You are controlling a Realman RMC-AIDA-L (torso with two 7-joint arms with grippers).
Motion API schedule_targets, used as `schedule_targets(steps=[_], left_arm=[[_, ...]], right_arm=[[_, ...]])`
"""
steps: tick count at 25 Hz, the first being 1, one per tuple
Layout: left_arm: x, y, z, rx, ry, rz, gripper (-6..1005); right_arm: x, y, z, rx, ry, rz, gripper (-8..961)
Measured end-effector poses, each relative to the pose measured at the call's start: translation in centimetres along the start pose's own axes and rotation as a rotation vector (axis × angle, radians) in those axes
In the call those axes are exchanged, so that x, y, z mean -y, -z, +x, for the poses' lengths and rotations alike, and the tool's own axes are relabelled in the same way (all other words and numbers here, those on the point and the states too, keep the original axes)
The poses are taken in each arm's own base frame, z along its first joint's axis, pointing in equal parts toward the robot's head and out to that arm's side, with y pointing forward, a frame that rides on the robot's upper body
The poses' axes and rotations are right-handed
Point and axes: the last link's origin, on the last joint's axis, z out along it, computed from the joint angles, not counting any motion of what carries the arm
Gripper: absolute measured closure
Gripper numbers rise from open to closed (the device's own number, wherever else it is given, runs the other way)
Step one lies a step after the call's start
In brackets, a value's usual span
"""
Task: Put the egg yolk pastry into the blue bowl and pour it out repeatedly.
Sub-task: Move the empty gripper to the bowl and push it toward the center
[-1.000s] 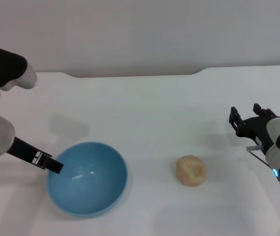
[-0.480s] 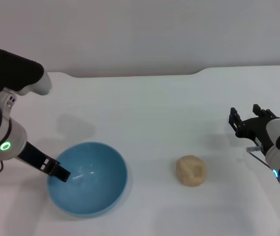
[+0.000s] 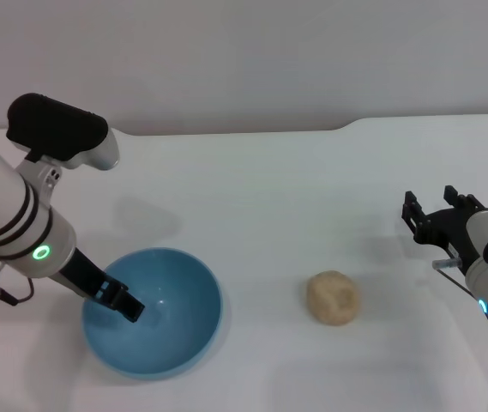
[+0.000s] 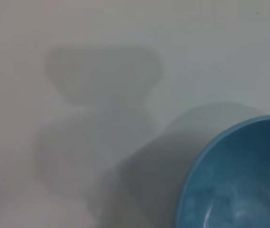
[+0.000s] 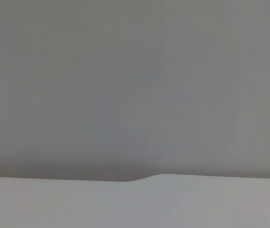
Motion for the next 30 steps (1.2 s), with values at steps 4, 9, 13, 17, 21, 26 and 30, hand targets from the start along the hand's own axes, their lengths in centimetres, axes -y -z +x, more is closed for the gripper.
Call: schedule_targets(steps=[4,9,13,17,21,26,30], left_arm=[[0.0,-0.2,0.2,-0.001,0.002,0.000,140],[0.1,-0.4,0.4,0.008,0.008,-0.004,146],[0.1,-0.9,0.4,0.036,0.015,-0.014,287],[0.1,-1.1,0.5,0.044,0.015,-0.016,411],[0.0,-1.0,0.6,0.037,0.013,-0.018,530],[-0.2,-0.8,0.9,0.031,0.007,-0.019,720],[-0.2,-0.8,1.0,0.029,0.007,-0.021,878]], right_arm=[[0.1,0.0,0.0,-0.001,-0.001,0.002,399],[0.3,0.0,0.0,-0.001,-0.003,0.009,398],[0.4,0.0,0.1,-0.003,-0.001,0.011,398],[0.5,0.0,0.1,-0.003,0.001,0.013,399],[0.7,0.1,0.2,-0.008,0.005,0.017,399],[0.7,0.1,0.3,-0.009,0.006,0.019,399],[0.8,0.1,0.3,-0.010,0.006,0.020,398]])
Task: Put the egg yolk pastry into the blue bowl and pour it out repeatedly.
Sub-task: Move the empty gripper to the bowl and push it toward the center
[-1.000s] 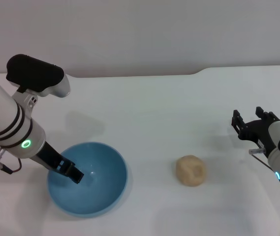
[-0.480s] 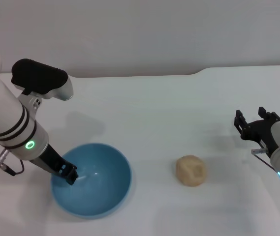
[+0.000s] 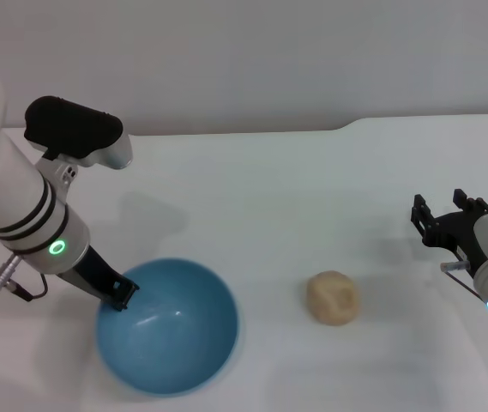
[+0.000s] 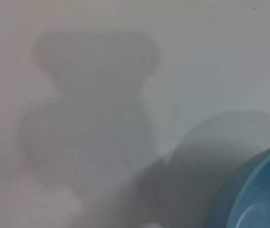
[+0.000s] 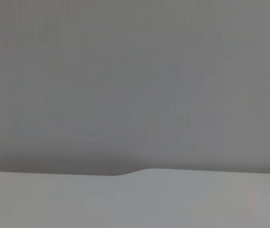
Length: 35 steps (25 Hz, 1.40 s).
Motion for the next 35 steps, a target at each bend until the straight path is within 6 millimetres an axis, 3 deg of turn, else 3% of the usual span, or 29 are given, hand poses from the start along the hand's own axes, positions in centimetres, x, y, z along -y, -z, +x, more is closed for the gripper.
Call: schedule_targets(steps=[3,12,20,24,28,35], left_arm=[[0.1,0.1,0.0,-0.004,0.007,-0.006,996],[0.1,0.2,0.2,-0.008,0.007,-0.008,1000],[1.1,0.8,0.4,-0.037,0.064,-0.023,1000],[1.4,0.9,0.5,-0.049,0.077,-0.024,1001],[1.4,0.8,0.4,-0.055,0.079,-0.023,1001],[1.5,0.7,0.3,-0.051,0.077,-0.023,1001]], right_arm=[[0.0,0.0,0.0,0.000,0.000,0.000,398],[-0.5,-0.1,-0.3,0.005,-0.005,-0.016,399],[-3.2,-0.5,-1.0,-0.058,0.047,-0.103,399],[-4.4,-1.0,-2.6,-0.143,0.022,-0.165,400],[-4.3,-1.3,-4.9,-0.257,-0.042,-0.272,400],[-1.3,-0.3,-8.9,-0.447,-0.201,-0.463,401]])
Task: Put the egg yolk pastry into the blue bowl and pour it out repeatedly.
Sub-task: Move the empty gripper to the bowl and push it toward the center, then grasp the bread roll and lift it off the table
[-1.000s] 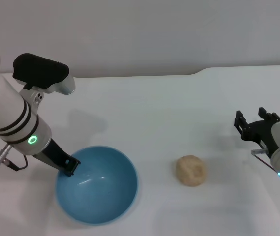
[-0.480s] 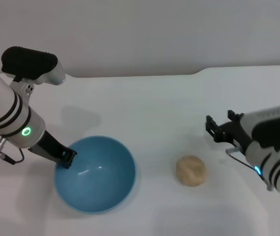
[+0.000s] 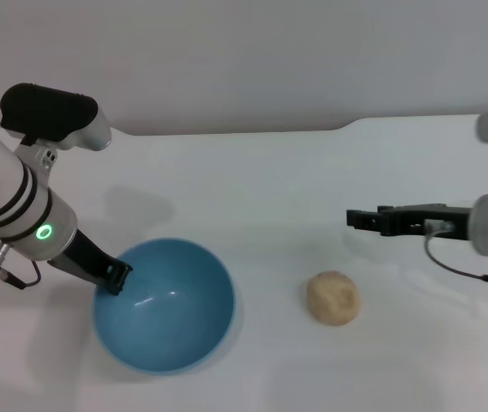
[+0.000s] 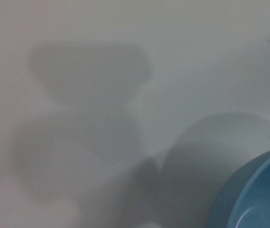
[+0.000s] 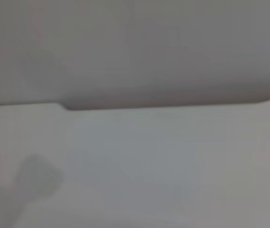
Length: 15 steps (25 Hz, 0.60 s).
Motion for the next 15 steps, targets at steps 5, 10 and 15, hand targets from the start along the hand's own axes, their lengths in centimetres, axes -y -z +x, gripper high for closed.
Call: schedule_targets(steps=[5,10,15], left_arm=[[0.0,-0.1,-0.1,0.005,-0.005,0.001,1001],[0.0,-0.1,-0.2,0.008,-0.007,0.004,1000],[0.1,-0.3,-0.5,0.010,-0.007,0.002,1000]], right_arm=[[1.0,3.1,-1.4,-0.164,-0.166,-0.052,401],[1.0,5.3,-2.4,-0.311,-0.205,-0.055,402],[0.1,6.0,-3.4,-0.460,-0.153,0.015,402]])
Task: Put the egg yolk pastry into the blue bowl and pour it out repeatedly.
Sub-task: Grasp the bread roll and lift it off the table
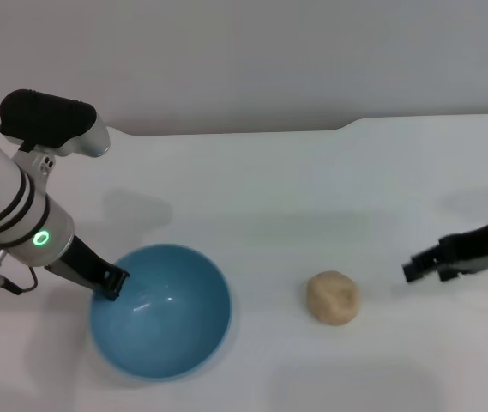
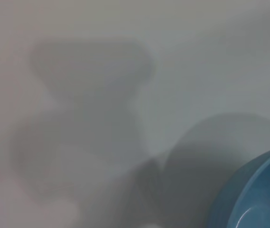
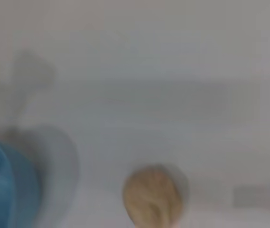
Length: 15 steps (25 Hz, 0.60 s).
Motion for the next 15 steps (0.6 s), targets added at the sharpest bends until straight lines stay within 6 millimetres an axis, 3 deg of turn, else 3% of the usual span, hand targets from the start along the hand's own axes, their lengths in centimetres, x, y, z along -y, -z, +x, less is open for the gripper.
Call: schedule_targets(steps=[7,15], left_arm=[[0.0,0.0,-0.1,0.001,-0.001,-0.003,1000],[0.1,-0.1,-0.2,0.002,0.001,-0.003,1001]], right_arm=[[-2.0,0.1,-1.5,-0.163,0.084,0.128,404],[-3.0,-0.9,-2.4,-0.161,0.116,0.130,403]])
